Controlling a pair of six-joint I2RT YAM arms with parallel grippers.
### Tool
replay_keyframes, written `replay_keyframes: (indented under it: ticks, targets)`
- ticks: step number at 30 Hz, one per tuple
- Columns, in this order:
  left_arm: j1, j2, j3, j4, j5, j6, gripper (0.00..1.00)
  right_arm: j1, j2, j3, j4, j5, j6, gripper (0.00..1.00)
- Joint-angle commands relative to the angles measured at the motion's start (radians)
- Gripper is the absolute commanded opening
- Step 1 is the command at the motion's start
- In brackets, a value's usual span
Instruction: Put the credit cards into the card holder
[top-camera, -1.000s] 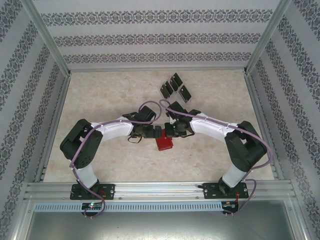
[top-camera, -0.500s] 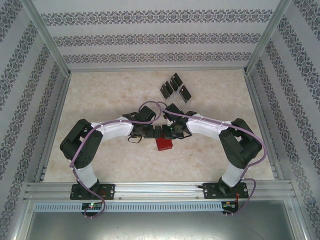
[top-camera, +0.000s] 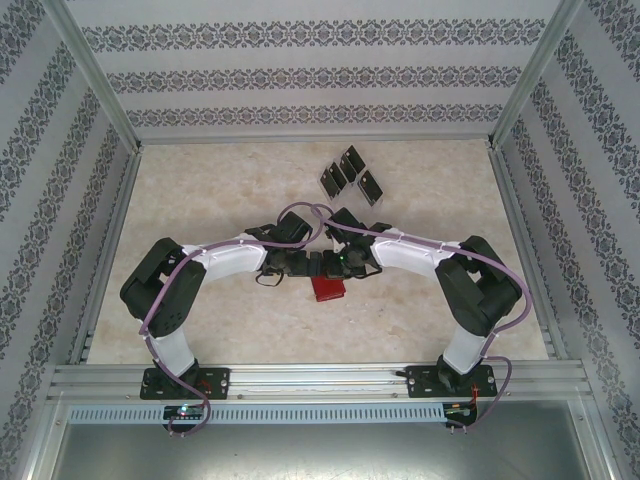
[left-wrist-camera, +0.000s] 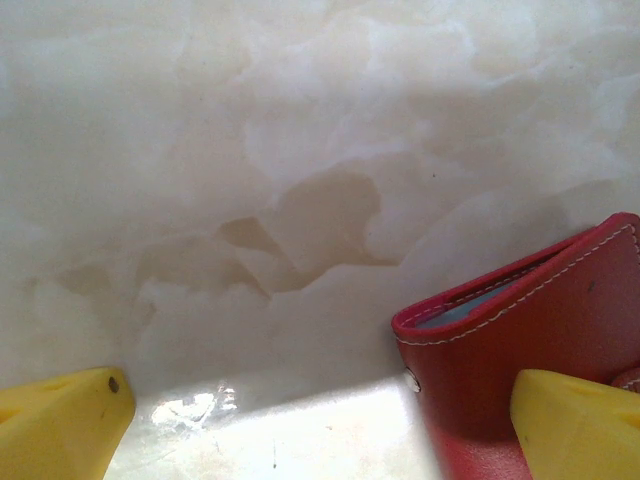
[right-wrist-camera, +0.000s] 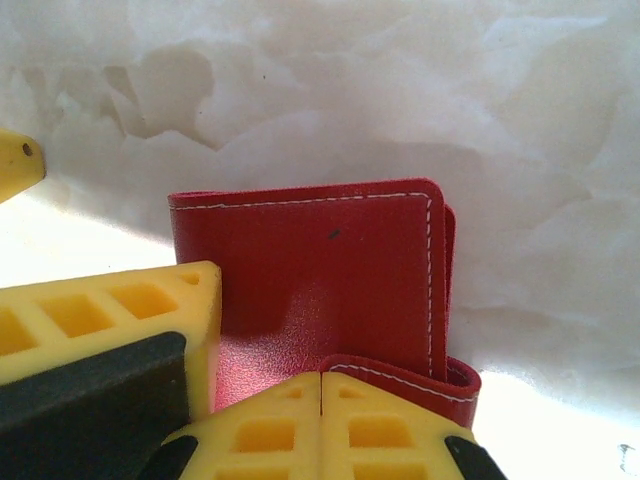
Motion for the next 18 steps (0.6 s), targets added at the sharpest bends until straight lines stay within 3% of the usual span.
replay_keyframes:
  ticks: [1,18]
  targets:
    - [0.011,0.043,-0.016,-0.052,-0.055,0.025,1.0,0.013,0.039,-0.027,0.005,-0.006,0.022,0.0]
    - [0.011,0.036,-0.014,-0.059,-0.059,0.026,1.0,0.009,0.083,-0.168,0.033,0.07,0.087,0.0]
